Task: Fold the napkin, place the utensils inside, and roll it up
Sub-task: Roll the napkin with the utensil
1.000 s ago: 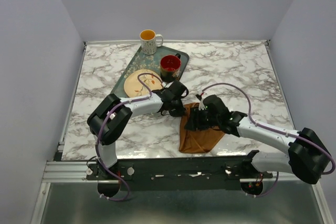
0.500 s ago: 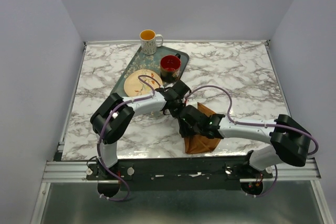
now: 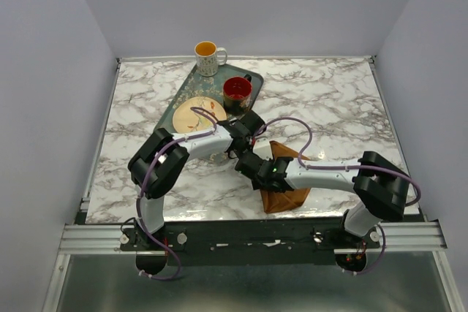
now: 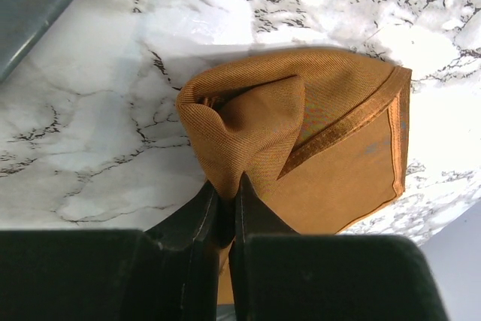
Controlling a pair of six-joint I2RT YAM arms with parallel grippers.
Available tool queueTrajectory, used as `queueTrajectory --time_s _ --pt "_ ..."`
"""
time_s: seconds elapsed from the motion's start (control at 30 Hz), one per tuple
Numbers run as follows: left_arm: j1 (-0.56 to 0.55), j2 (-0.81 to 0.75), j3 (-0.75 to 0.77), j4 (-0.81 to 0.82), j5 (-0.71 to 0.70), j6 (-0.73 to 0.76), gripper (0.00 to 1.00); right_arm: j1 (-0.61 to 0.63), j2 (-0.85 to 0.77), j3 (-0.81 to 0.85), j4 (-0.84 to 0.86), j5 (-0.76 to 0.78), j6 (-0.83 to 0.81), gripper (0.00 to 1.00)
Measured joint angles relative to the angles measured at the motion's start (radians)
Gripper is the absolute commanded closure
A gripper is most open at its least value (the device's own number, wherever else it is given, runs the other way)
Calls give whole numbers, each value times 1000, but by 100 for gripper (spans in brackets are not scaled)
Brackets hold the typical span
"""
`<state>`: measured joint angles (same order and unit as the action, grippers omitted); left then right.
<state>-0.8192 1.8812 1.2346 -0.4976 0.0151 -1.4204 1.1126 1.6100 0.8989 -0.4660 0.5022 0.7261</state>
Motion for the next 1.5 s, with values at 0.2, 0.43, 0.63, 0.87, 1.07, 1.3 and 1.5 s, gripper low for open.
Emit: queueTrajectory --time_s 0.2,0.43,0.63,0.87,1.07,1.3,1.5 --pt "-3 4 5 -6 -2 -26 100 8 11 16 -39 36 27 73" --pt "-6 16 22 -18 -1 -47 100 8 11 16 -38 37 41 99" --pt "-13 20 31 -25 -10 -40 68 7 -8 -14 -5 35 28 99" --pt "-32 19 34 -17 -25 43 23 -7 -80 -116 130 -7 -41 99" --pt "-10 -16 5 37 -25 135 2 -48 -138 -197 254 -77 -66 99" --pt "95 -89 -32 117 6 244 1 -113 -209 -304 410 -188 -73 100" --pt "164 -167 -108 184 59 335 1 -203 -257 -399 552 -333 -71 99"
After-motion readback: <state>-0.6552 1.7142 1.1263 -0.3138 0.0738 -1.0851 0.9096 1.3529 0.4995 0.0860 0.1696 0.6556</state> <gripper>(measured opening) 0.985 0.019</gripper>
